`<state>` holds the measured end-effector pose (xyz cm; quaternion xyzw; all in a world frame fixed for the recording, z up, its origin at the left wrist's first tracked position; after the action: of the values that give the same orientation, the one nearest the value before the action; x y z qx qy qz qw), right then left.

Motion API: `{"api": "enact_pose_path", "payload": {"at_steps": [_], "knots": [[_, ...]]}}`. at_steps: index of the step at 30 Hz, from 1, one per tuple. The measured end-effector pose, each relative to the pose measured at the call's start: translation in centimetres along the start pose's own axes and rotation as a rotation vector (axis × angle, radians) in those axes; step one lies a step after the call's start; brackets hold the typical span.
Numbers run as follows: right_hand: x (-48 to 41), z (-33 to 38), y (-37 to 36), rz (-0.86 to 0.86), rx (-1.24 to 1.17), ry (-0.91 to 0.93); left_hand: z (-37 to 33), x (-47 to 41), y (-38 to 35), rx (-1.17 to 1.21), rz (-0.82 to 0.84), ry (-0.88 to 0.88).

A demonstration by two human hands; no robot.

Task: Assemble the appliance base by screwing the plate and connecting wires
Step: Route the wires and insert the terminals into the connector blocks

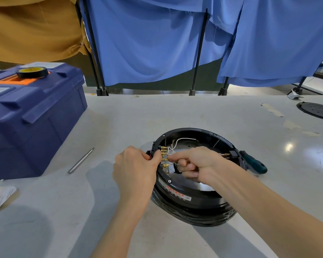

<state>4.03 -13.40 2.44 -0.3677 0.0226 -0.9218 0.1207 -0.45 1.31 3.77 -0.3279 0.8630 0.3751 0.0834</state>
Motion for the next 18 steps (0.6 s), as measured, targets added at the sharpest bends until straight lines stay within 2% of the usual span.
{"api": "enact_pose_path", "payload": {"at_steps": [7, 18], "knots": [[-0.6, -0.9, -0.2, -0.074, -0.092, 0.016, -0.1, 0.1, 0.1, 0.016, -0.014, 0.006], [-0.5, -1.3, -0.6, -0.078, -0.163, 0.020, -0.3, 0.3, 0.0, 0.015, -0.032, 0.011]]}}
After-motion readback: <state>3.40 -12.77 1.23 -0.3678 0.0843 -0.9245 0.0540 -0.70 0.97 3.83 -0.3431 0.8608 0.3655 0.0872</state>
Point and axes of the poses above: each hand's wrist, its own x-axis away from the middle knuckle, its own y-axis out of the back of the hand, z = x × y, the point moved 5 cm from there along -x, towards the middle knuckle, and after that the axes turned 10 degrees about -y, right-handed, at the moved point
